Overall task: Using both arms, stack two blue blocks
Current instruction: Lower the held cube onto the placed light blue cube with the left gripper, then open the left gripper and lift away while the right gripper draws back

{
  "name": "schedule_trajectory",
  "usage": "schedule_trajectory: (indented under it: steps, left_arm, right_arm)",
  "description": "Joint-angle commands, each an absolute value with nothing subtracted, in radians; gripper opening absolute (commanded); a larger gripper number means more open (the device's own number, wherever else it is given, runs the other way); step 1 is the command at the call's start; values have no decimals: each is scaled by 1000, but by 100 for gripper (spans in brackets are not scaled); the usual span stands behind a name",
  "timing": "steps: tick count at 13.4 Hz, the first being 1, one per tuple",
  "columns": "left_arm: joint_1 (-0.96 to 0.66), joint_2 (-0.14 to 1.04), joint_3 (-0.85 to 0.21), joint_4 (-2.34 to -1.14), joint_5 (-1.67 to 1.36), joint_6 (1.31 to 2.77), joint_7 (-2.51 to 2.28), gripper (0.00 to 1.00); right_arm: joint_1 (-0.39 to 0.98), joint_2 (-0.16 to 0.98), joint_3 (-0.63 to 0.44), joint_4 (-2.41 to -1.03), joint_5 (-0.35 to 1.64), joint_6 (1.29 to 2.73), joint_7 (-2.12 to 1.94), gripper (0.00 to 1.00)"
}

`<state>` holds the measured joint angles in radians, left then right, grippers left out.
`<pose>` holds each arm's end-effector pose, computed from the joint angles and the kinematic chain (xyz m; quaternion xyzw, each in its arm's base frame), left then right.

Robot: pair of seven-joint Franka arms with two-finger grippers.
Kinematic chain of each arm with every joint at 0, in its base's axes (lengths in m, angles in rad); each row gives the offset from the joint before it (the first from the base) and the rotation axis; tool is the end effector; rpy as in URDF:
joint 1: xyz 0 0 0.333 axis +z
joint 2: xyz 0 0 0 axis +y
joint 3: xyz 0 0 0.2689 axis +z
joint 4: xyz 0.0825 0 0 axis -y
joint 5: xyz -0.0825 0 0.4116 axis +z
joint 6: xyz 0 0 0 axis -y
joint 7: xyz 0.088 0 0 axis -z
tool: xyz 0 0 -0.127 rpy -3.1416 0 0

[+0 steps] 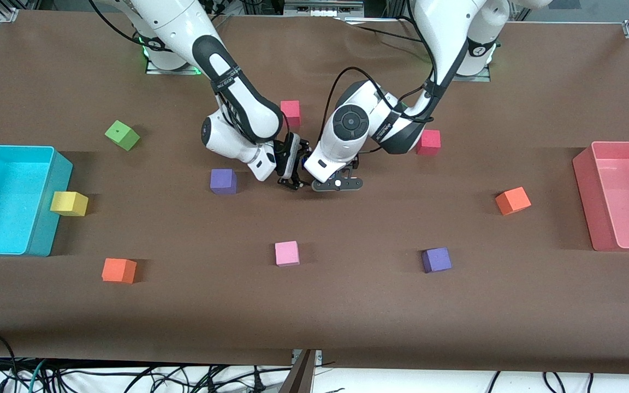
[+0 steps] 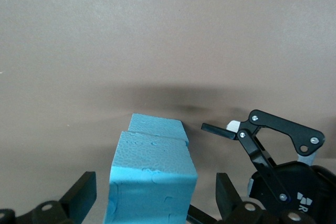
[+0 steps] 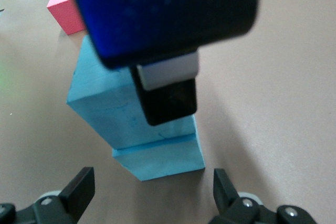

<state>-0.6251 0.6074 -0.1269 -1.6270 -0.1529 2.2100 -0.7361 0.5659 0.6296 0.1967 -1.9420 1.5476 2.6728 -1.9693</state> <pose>0.4967 -0.4678 0.1930 0.9940 0.0491 -0.0736 0.0640 0.4447 0.4058 0.0760 -0.7448 -0.5413 -0.2310 0.3146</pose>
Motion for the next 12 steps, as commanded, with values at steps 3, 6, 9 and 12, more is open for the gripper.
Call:
schedule_trajectory:
  steps: [3, 6, 9, 12]
  left_arm:
    - [-611, 581, -112, -1626, -123, 2194, -726, 100]
    - [-572, 558, -112, -1632, -123, 2191, -726, 100]
    - [-520, 517, -112, -1643, -133, 2162, -727, 100]
    - [-418, 434, -112, -1675, -133, 2091, -712, 100]
  right_arm:
    - [552, 615, 210, -1956, 1572, 2663, -1997, 100]
    - [552, 604, 209, -1967, 1572, 2661, -1997, 100]
    - [549, 591, 207, -1989, 1572, 2661, -1997, 100]
    - [531, 575, 207, -2019, 1572, 2660, -1999, 100]
